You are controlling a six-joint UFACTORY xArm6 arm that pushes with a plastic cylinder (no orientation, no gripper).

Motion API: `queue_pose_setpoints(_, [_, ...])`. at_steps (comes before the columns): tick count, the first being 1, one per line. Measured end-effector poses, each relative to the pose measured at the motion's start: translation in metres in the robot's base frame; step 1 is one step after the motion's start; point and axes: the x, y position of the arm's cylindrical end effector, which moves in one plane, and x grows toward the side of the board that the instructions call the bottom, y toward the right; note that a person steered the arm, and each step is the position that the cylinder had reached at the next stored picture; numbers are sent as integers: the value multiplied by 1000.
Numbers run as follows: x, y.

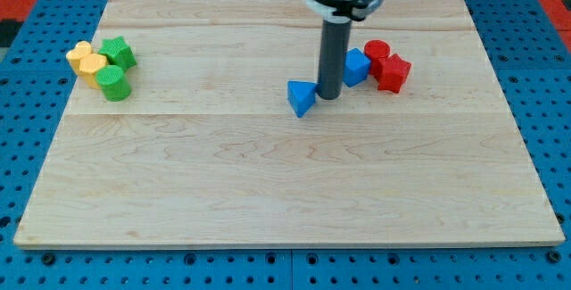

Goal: Move red star slightly right

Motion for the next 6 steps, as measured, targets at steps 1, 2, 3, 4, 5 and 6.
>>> queue_pose_setpoints(1, [0, 28])
queue_pose_setpoints(2, [-4, 56])
queue_pose_setpoints(3, [-19, 78])
queue_pose_setpoints(4, [-22, 110])
queue_pose_setpoints(5, [-22, 105])
queue_pose_setpoints(6, [-40, 62])
